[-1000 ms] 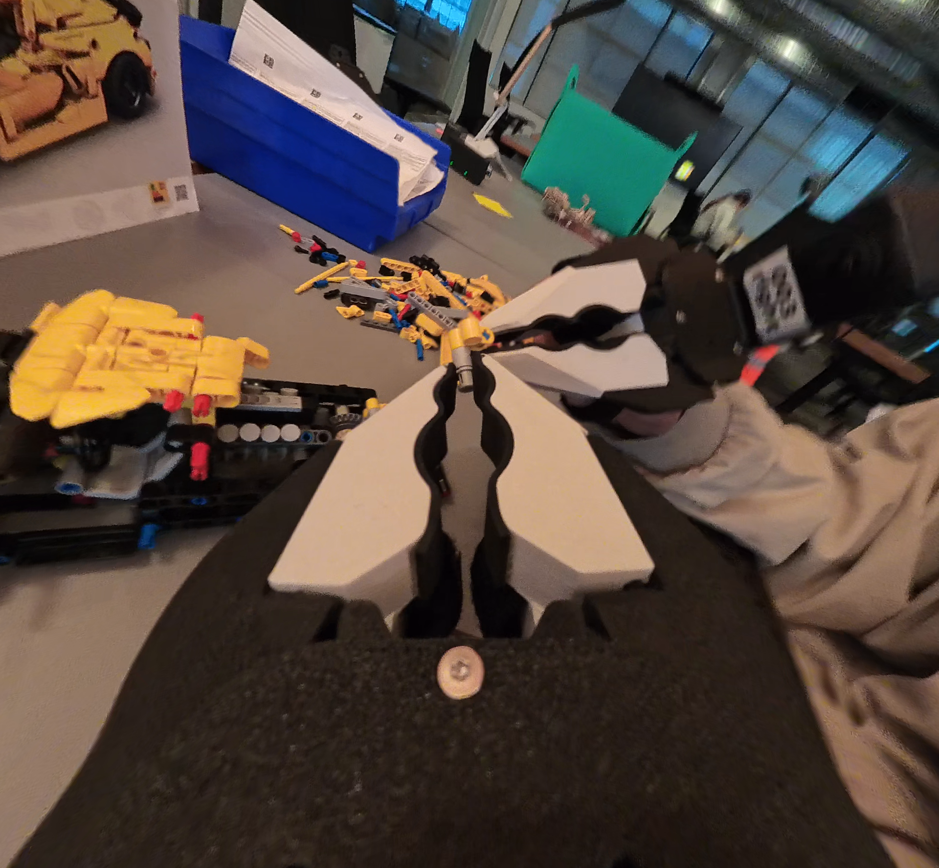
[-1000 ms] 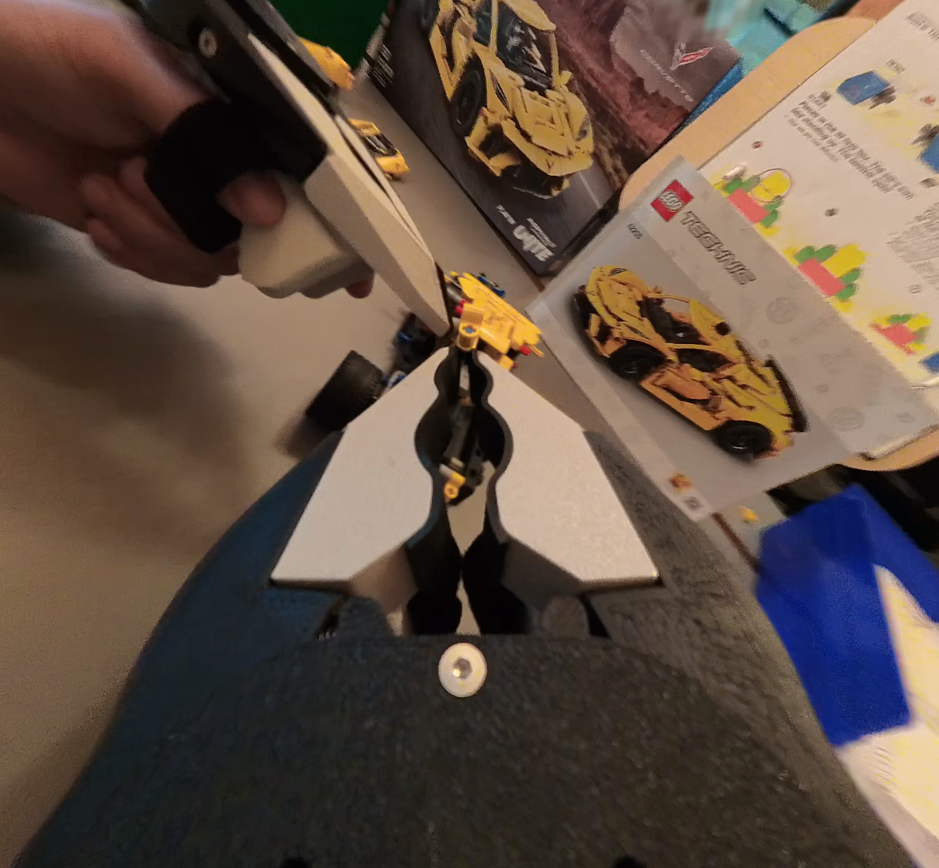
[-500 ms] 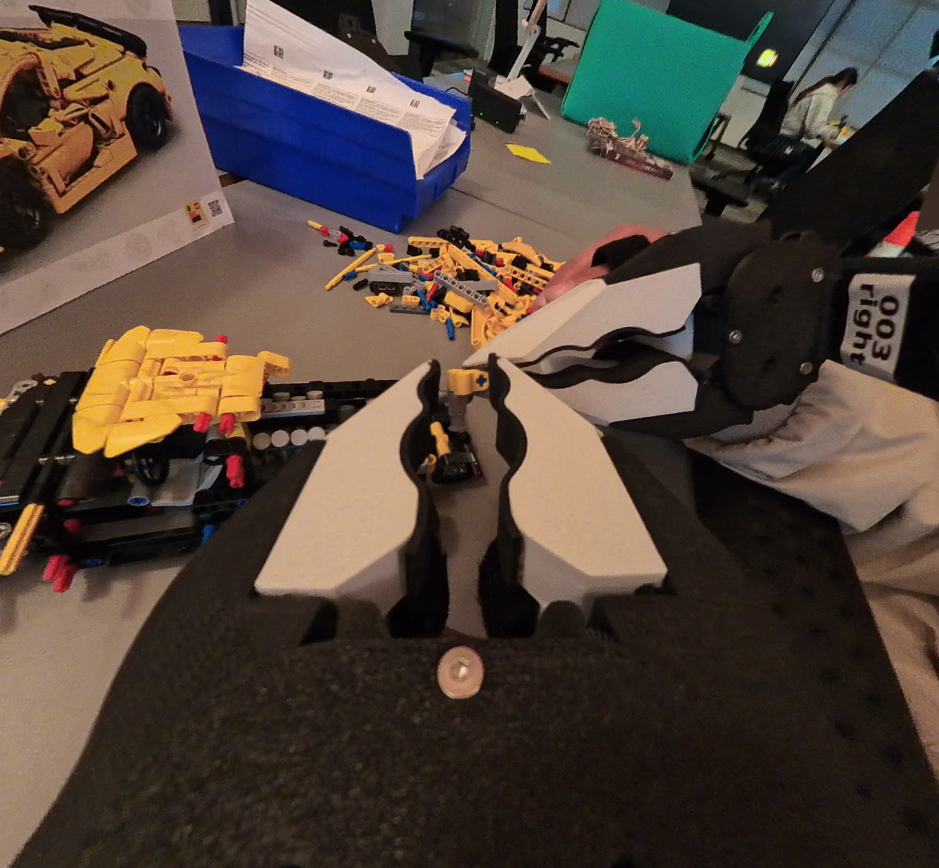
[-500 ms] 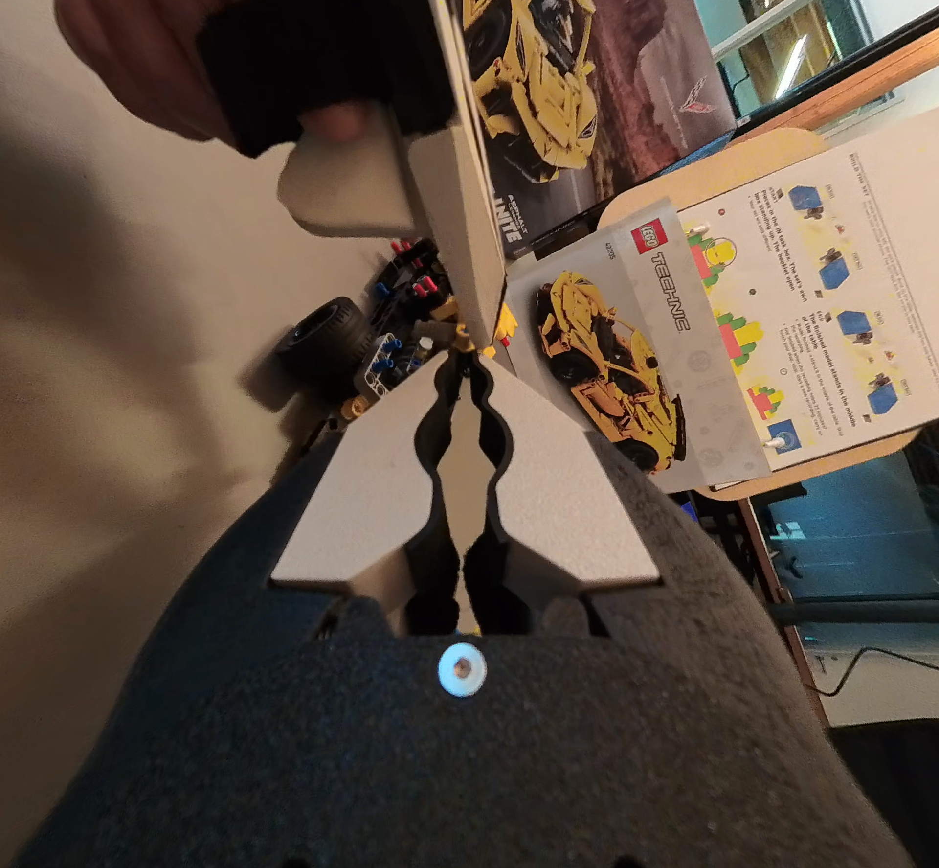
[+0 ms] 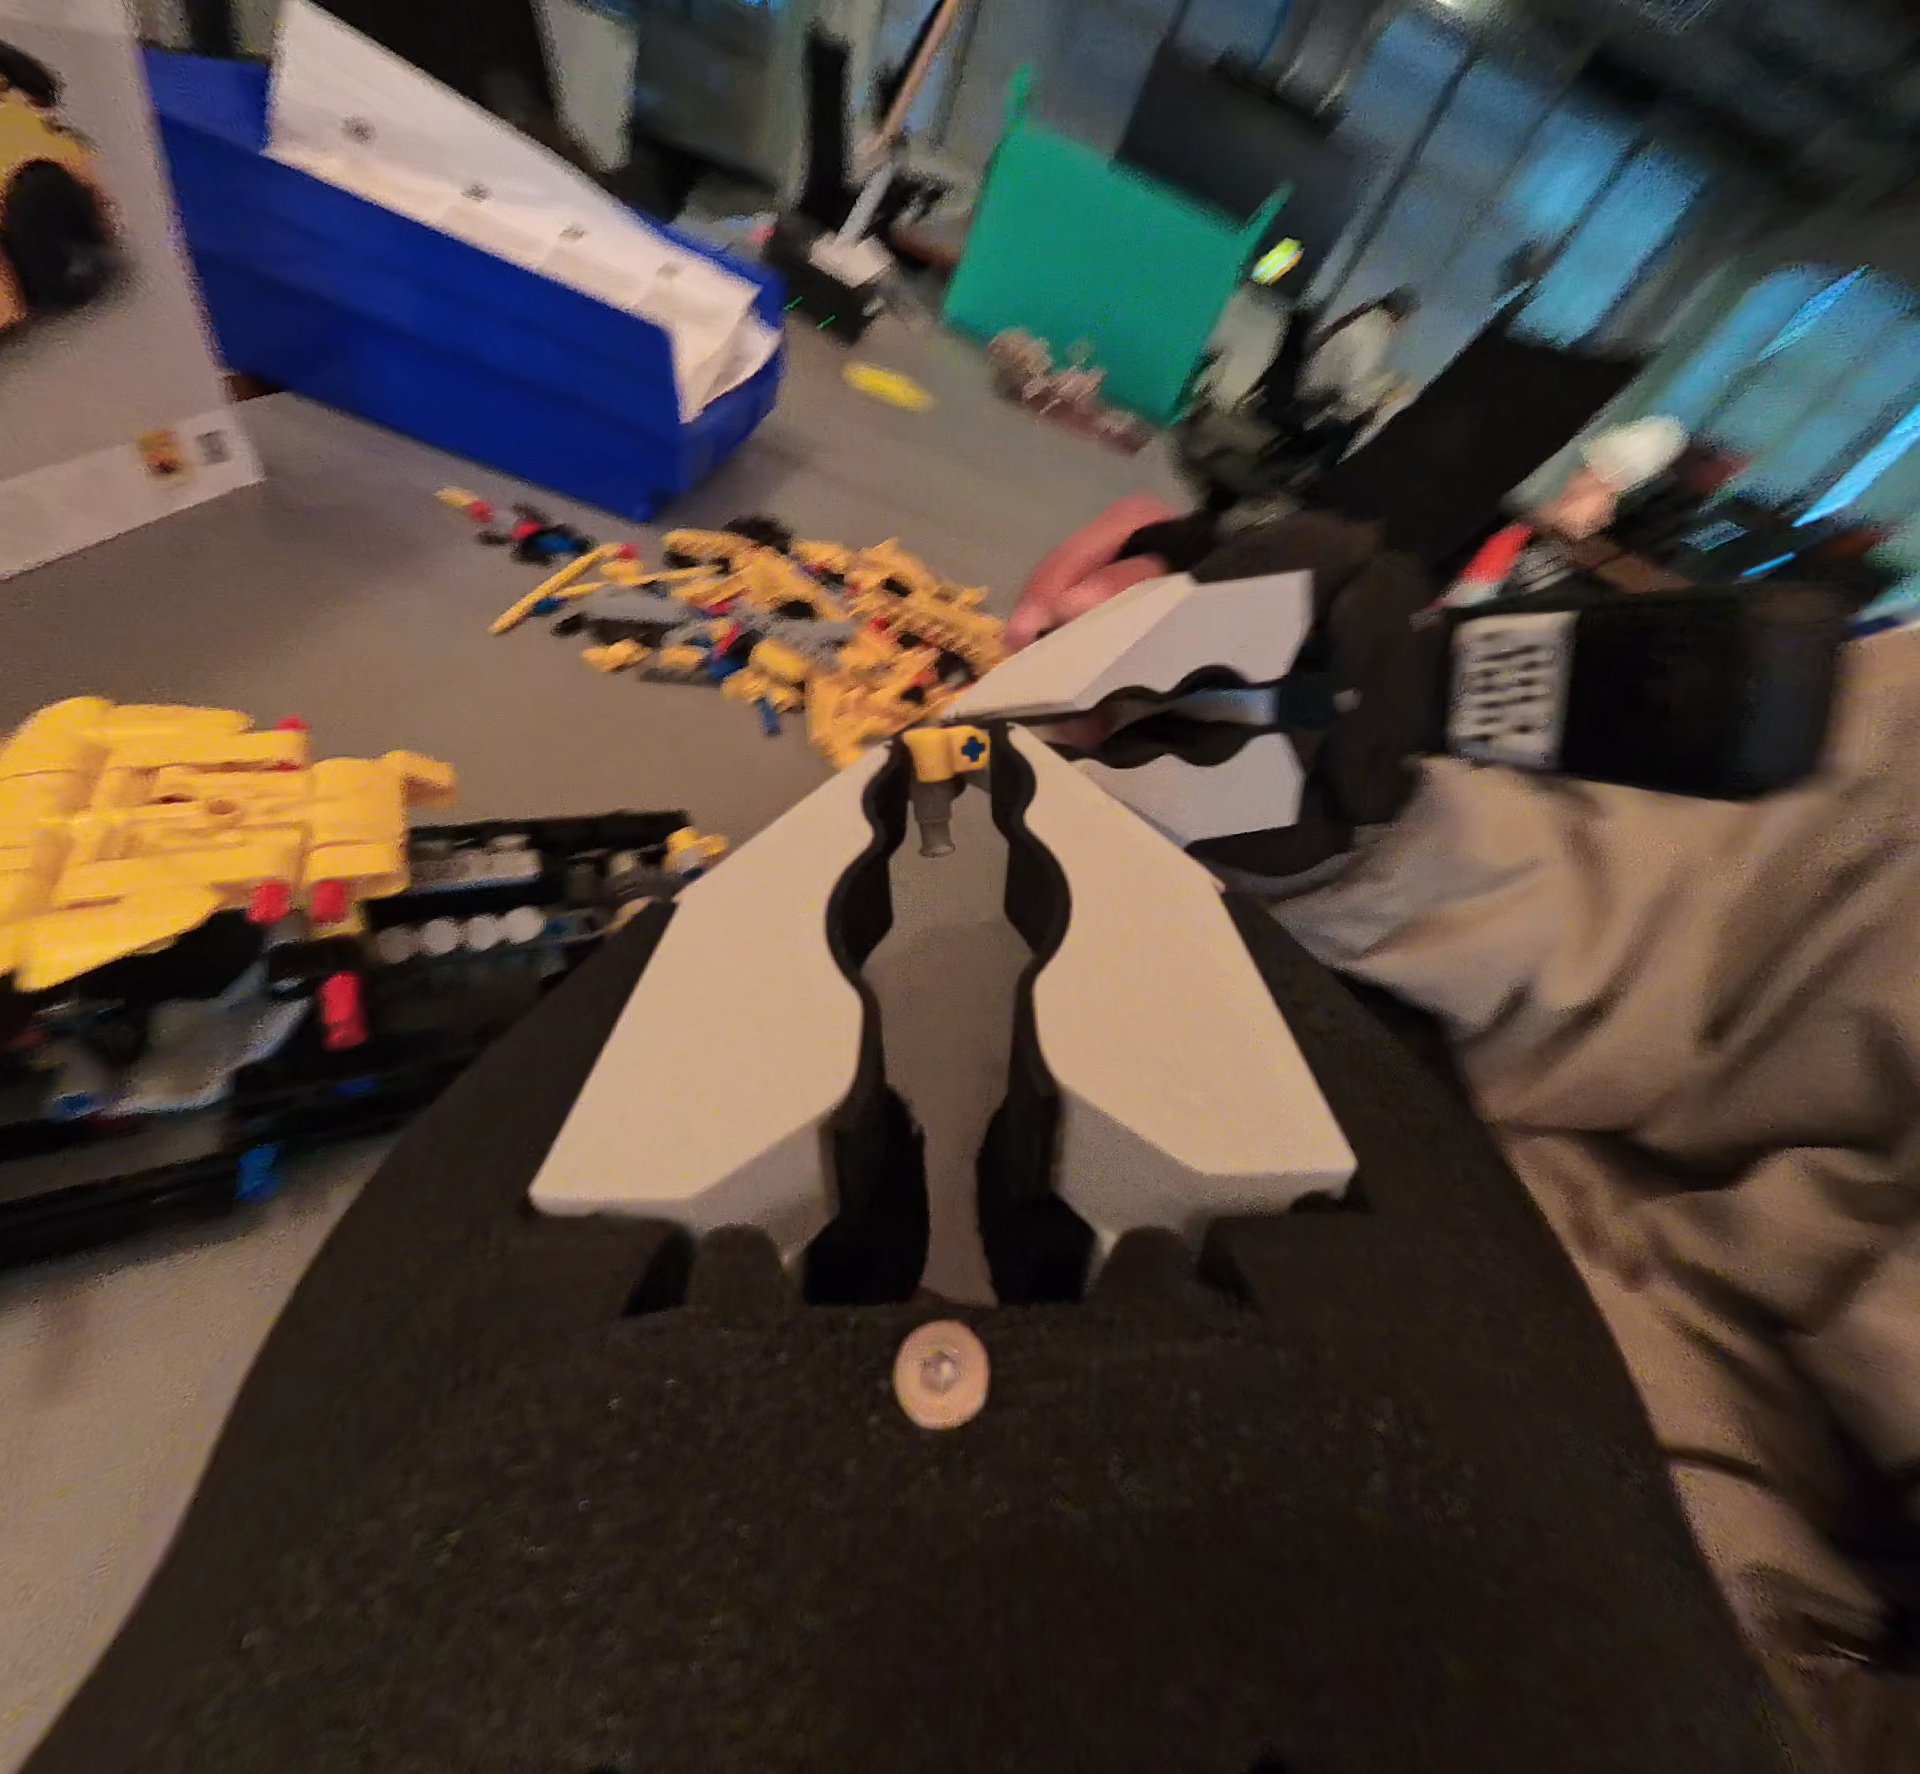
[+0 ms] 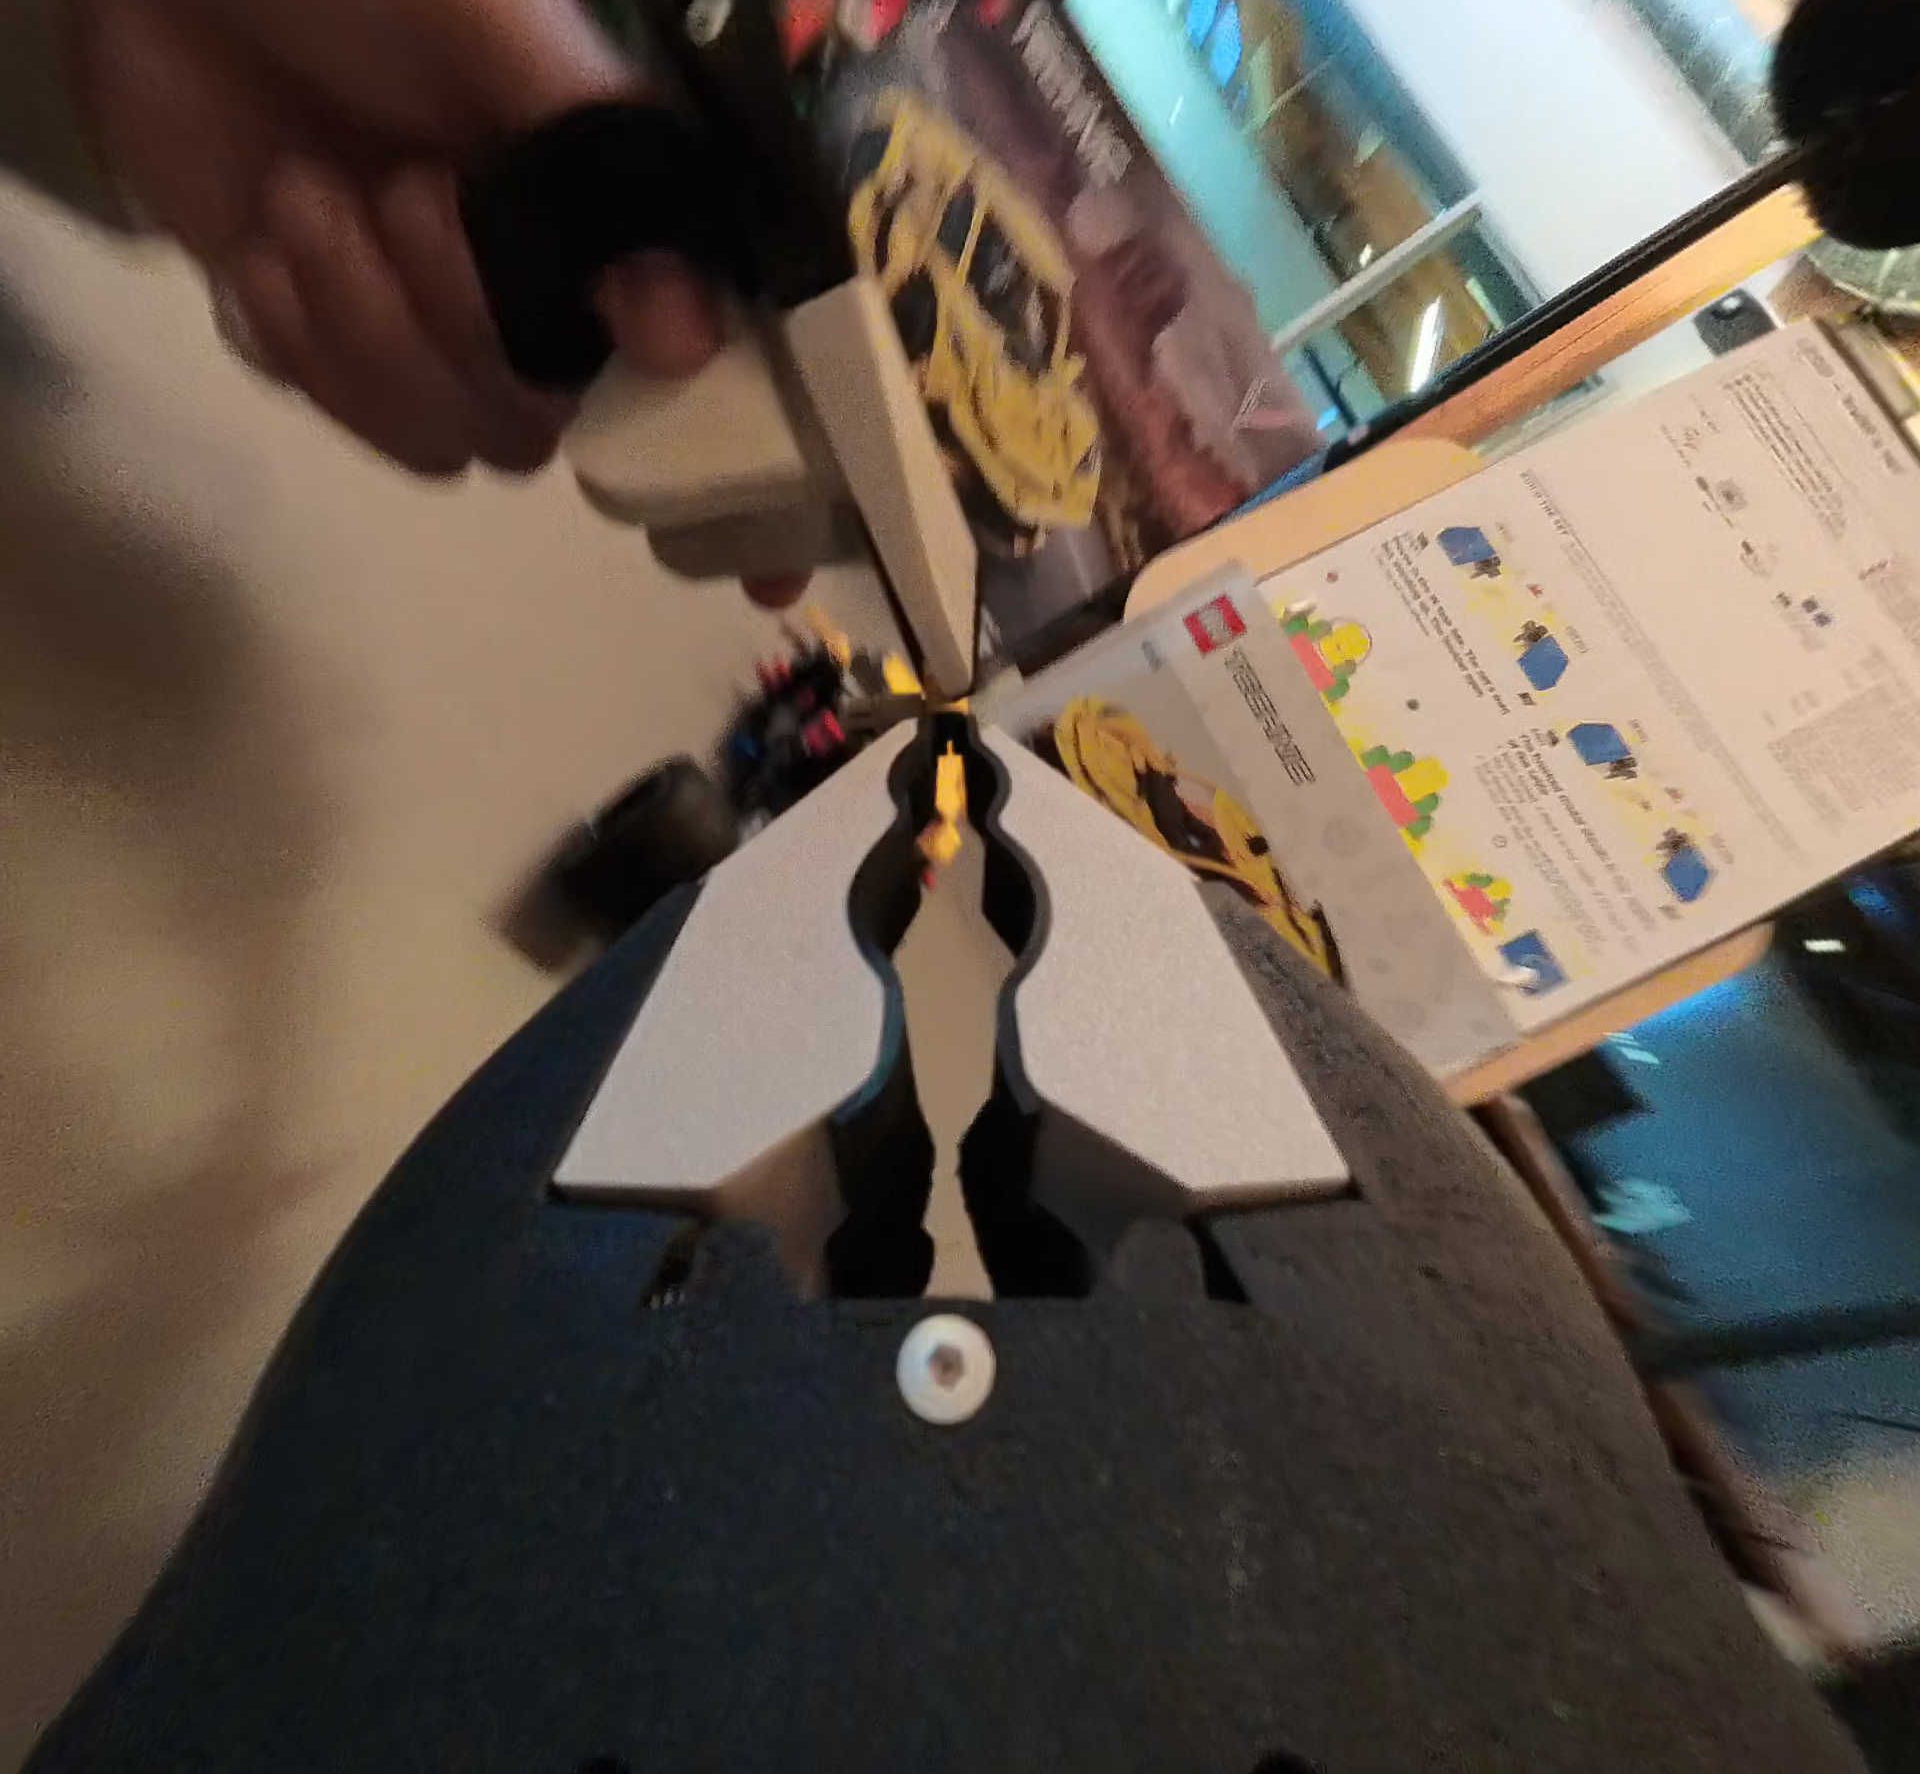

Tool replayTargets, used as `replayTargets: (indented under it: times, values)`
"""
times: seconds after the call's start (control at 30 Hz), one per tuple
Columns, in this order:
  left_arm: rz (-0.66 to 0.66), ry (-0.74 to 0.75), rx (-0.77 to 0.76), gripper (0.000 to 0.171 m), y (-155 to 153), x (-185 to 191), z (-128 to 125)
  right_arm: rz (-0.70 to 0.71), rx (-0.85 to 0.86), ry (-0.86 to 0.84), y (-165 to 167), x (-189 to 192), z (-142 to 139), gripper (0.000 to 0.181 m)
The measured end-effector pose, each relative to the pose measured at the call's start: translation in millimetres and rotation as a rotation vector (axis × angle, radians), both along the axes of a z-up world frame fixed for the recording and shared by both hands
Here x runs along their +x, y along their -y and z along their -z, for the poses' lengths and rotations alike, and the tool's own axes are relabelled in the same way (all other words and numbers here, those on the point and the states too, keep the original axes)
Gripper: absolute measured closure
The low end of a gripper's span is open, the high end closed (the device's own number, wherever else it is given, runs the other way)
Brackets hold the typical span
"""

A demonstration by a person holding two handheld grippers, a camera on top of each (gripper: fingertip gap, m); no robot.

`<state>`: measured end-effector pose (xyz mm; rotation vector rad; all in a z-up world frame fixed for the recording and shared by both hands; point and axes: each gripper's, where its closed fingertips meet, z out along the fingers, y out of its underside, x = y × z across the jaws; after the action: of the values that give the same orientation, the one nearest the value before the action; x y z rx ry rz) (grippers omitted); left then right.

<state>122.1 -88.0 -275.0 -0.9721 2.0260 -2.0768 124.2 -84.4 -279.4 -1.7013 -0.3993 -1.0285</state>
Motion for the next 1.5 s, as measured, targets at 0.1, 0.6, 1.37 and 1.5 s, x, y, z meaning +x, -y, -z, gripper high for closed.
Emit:
replayTargets:
  times: [0.1,0.6,1.37,1.5]
  values:
    - [0.097,0.002,-0.159,0.158,-1.5,-10.6,-18.3,-0.164,0.18,-0.291,-0.1,-14.1,-16.9,0.179]
    - [0.262,-0.073,-0.39,0.159,3.8,-25.7,-36.7,-0.397,0.298,-0.528,8.2,-34.6,-37.4,0.17]
    - [0.183,0.125,-0.259,0.158,7.4,-29.4,-40.7,-0.613,0.36,-1.058,18.4,-30.9,-43.9,0.171]
    - [0.173,0.163,-0.285,0.158,2.9,-31.0,-48.0,-0.632,0.317,-1.096,13.6,-37.5,-37.5,0.173]
